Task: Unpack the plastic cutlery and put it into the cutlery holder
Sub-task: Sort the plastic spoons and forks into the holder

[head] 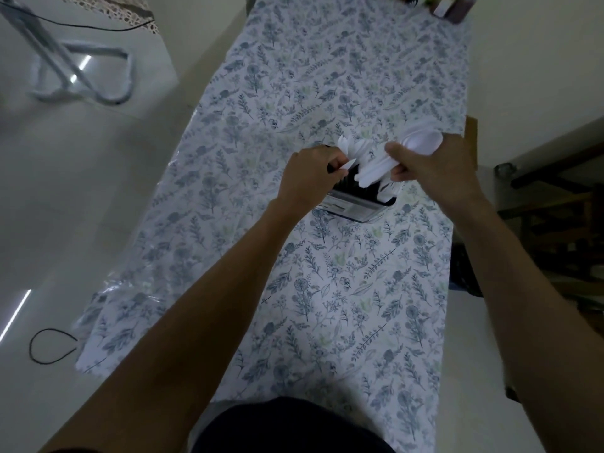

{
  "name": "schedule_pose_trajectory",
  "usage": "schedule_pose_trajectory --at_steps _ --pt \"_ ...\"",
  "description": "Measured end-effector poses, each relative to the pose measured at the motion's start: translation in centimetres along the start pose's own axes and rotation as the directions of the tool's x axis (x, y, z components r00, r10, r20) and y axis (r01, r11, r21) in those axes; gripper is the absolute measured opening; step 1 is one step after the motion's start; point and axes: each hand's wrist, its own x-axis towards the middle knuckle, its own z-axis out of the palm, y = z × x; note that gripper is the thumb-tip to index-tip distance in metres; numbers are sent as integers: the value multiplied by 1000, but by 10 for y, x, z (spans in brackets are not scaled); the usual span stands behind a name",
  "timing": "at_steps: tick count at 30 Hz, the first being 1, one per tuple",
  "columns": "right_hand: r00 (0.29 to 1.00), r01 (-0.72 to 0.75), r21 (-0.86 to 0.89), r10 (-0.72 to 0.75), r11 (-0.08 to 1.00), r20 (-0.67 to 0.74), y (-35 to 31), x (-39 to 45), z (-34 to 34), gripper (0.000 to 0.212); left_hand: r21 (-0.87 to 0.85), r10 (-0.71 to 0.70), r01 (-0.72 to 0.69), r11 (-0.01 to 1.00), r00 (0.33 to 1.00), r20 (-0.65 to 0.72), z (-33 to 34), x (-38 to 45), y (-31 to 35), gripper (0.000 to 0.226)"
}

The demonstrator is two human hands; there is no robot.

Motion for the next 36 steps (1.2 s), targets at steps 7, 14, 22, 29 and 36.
schedule_pose_trajectory --at_steps 7,14,22,29,36 --pt "1000 27 -180 -29 983 -11 13 -6 10 35 -22 -28 28 999 999 23 -3 -2 2 13" --pt "988 156 -432 -148 888 52 32 12 33 44 3 -22 22 1000 999 29 -3 -3 3 11" --pt "967 255 -626 -193 737 166 37 -1 31 103 6 21 -21 1000 1000 -12 -7 -13 0 21" --pt "934 339 -726 -309 599 181 35 -14 41 90 39 58 -57 998 998 -38 -11 -27 5 27" --pt "902 423 -831 -255 360 349 66 -34 64 89 111 111 -103 988 992 -65 -11 -71 8 27"
